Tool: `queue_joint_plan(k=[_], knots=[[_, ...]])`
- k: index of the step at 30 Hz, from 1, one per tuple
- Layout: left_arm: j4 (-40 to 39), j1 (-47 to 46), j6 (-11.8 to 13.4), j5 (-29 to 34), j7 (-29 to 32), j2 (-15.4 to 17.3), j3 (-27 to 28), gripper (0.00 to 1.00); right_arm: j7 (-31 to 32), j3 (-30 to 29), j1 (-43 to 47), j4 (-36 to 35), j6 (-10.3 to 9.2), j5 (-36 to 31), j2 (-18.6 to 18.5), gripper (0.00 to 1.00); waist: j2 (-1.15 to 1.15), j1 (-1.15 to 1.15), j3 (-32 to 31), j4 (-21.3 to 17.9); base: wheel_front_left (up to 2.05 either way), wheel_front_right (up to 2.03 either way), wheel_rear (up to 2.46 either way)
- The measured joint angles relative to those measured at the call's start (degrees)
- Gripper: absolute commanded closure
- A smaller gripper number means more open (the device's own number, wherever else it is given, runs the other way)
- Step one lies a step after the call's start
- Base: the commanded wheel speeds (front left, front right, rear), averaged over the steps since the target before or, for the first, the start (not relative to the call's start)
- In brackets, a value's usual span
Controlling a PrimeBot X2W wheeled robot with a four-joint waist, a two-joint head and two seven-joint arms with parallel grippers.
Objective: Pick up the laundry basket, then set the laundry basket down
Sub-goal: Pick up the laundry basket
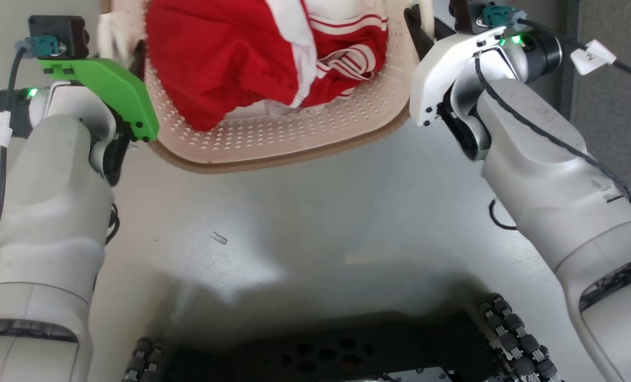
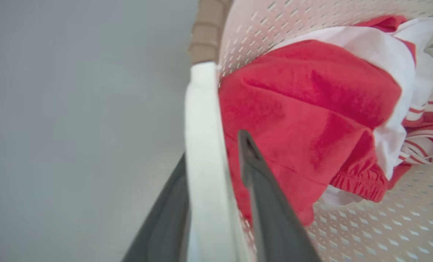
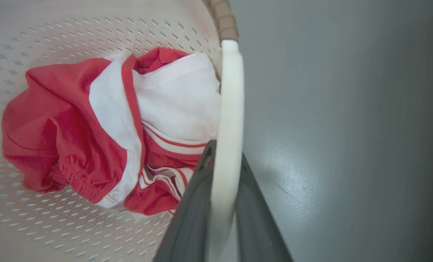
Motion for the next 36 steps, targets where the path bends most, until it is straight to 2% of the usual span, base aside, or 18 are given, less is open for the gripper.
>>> queue_joint_plan(k=[17, 36], knots=[[5.05, -1.58, 0.05, -1.09, -1.36, -1.67, 0.24, 1.00, -0.85, 2.83, -1.30, 3.48, -0.88, 3.71, 0.90, 1.00, 0.00, 0.00, -1.28, 0.26, 0.00, 0.00, 0.00], [11.03, 1.63, -0.43, -3.52, -2.64, -3.39, 0.58, 1.00, -2.69, 5.02, 3.08, 8.16, -0.45, 7.60, 1.92, 1.00, 0.00, 0.00, -9.84, 0.05, 0.00, 0.00, 0.00]])
